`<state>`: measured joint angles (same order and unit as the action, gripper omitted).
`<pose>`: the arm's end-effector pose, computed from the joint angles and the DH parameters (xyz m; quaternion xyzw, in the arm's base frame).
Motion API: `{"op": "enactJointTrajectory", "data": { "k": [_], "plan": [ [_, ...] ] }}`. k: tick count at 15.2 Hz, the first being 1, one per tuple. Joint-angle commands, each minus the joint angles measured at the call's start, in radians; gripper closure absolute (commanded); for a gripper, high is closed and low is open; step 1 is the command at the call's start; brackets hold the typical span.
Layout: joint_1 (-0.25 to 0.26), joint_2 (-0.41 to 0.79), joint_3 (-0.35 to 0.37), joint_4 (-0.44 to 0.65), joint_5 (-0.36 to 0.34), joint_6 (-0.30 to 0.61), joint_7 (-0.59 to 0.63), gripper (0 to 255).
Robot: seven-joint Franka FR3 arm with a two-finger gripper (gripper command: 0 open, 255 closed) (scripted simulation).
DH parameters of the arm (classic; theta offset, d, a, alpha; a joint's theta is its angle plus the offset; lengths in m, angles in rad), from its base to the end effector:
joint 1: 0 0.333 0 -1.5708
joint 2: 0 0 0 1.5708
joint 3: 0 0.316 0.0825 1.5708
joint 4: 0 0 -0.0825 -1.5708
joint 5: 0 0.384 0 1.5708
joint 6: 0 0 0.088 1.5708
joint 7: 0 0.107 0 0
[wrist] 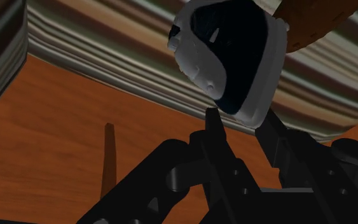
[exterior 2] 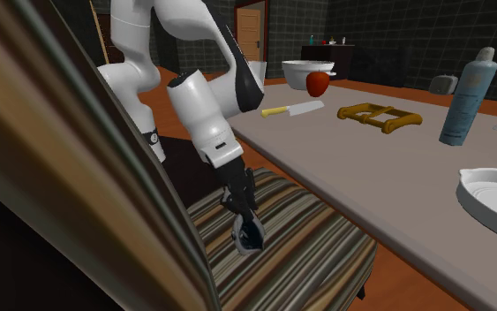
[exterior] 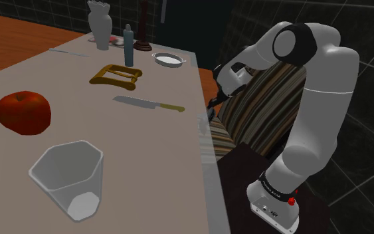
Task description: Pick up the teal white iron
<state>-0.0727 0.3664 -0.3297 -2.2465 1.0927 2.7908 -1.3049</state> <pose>0.4824 -0.2520 0.2216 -0.9777 0.0303 -0.2048 0.0341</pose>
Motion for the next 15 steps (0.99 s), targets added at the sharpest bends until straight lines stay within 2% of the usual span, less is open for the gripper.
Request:
{"op": "enactJointTrajectory", "data": {
  "k": [1,13,15],
  "plan": [
    [0.014,-0.024,-0.017,-0.01,-0.038,-0.007,0.035,255],
    [0.091,-0.173,-0.123,-0.048,-0.299,-0.071,0.263,255],
    [0.092,-0.175,-0.124,-0.049,-0.302,-0.072,0.266,255]
  ]
}}
